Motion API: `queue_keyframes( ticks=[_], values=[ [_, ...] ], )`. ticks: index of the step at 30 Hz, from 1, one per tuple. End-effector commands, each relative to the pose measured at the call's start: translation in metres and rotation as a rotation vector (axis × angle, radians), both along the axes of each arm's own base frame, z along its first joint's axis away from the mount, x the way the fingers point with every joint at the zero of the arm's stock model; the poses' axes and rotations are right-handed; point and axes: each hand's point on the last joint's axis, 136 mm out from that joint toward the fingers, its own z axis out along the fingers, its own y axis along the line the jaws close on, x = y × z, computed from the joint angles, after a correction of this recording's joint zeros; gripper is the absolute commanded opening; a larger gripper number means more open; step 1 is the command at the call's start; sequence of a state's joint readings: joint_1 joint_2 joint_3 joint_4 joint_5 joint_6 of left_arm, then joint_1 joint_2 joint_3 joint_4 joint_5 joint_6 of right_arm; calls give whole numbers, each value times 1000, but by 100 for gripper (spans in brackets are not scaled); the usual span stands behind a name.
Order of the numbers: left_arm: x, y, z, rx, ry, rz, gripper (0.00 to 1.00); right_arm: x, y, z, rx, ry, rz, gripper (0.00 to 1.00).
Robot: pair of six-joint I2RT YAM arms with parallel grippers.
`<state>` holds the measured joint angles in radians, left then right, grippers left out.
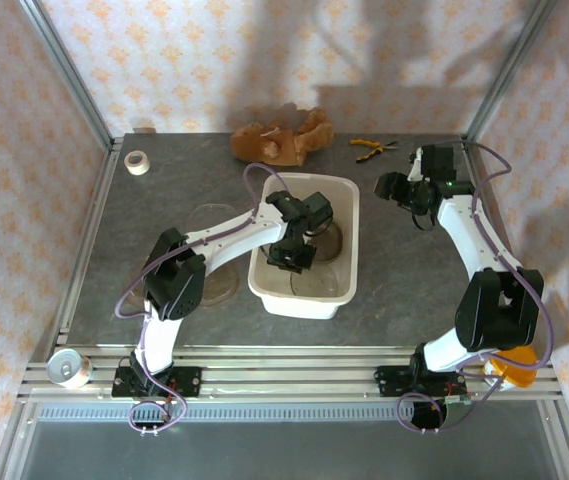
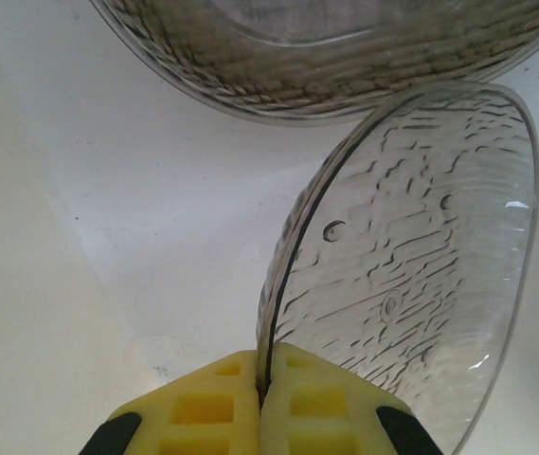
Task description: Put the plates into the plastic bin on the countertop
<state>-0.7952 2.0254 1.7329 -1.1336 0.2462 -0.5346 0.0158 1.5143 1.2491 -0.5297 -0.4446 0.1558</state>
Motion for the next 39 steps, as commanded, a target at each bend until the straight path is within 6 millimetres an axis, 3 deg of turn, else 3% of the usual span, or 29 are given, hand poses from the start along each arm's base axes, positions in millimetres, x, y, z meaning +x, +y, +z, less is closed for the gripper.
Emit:
queue_keyframes(
  ticks=[1, 10, 23, 26, 31, 37, 39],
  values=[
    [-1, 6, -2, 51, -6, 34, 0, 2, -3, -1, -10, -9, -2, 72],
    [-1, 13, -5, 108, 4, 54, 3, 5, -4, -2, -17, -9, 1, 72],
    [7, 14, 27, 62, -95, 98, 23, 7, -7, 0, -31, -11, -3, 72],
    [9, 15, 37, 53, -120, 107, 24, 7, -7, 1, -30, -13, -3, 72],
    [9, 18, 48, 40, -149, 128, 40, 8, -7, 4, -30, -15, -5, 72],
    [12, 22, 53, 50, -175, 139, 50, 8, -6, 8, -25, -23, -6, 72],
    [14, 24, 70, 29, -215, 141, 51, 8, -6, 10, -25, -26, -7, 72]
  ],
)
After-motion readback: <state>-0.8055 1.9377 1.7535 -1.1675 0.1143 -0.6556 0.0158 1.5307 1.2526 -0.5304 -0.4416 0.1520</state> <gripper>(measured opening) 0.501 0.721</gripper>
